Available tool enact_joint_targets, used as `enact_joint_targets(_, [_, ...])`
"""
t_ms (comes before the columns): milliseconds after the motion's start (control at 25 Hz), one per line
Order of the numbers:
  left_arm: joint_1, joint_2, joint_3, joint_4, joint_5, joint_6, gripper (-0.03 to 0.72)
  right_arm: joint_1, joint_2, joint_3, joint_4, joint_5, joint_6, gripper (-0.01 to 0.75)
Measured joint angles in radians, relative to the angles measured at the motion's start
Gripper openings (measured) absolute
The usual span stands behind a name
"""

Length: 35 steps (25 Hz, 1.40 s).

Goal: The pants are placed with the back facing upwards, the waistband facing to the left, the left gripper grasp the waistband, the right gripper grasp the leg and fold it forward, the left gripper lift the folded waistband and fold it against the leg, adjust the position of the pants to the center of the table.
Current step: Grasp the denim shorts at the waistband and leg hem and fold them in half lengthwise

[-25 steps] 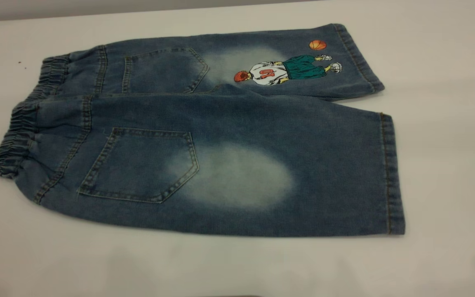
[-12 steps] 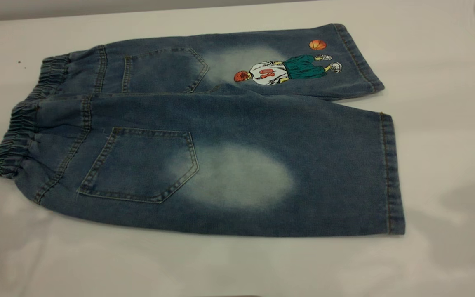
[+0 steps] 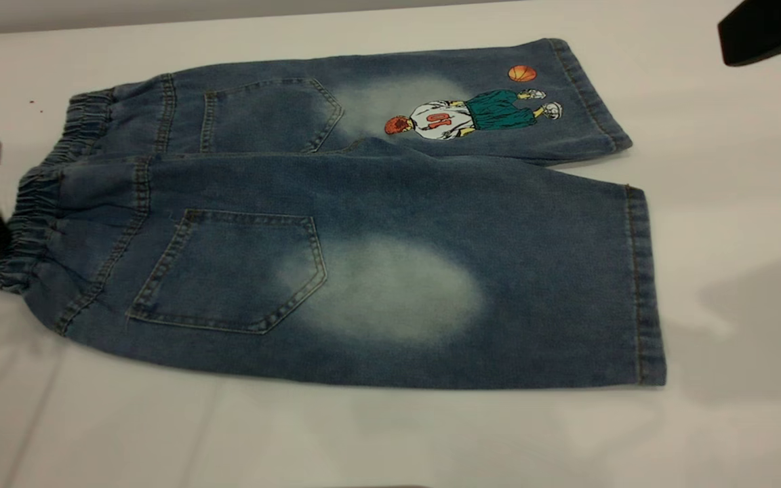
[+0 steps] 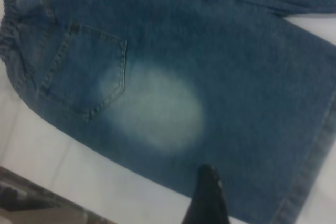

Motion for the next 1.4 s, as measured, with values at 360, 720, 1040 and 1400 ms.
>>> enact_joint_targets(360, [0.0,0.17,-0.139,-0.017,-0.024,-0.021,0.538,0.0,0.008,0.0,0.02,-0.011,-0.015,0.477])
enact_joint_targets(720, [0.0,0.278,-0.2,-0.021,0.023,-0.021,0.538,0.0,0.008,0.0,0.021,-0.027,-0.016,0.477])
enact_joint_targets(1040, [0.0,0.313,-0.207,-0.024,0.008,-0.021,0.536,0.0,0.008,0.0,0.021,-0.048,-0.015,0.477])
enact_joint_targets(1400, [-0.038,0.319,-0.218,-0.042,-0.003,0.0,0.165,0.002,0.043,0.021,0.025,0.006,0.016,0.477])
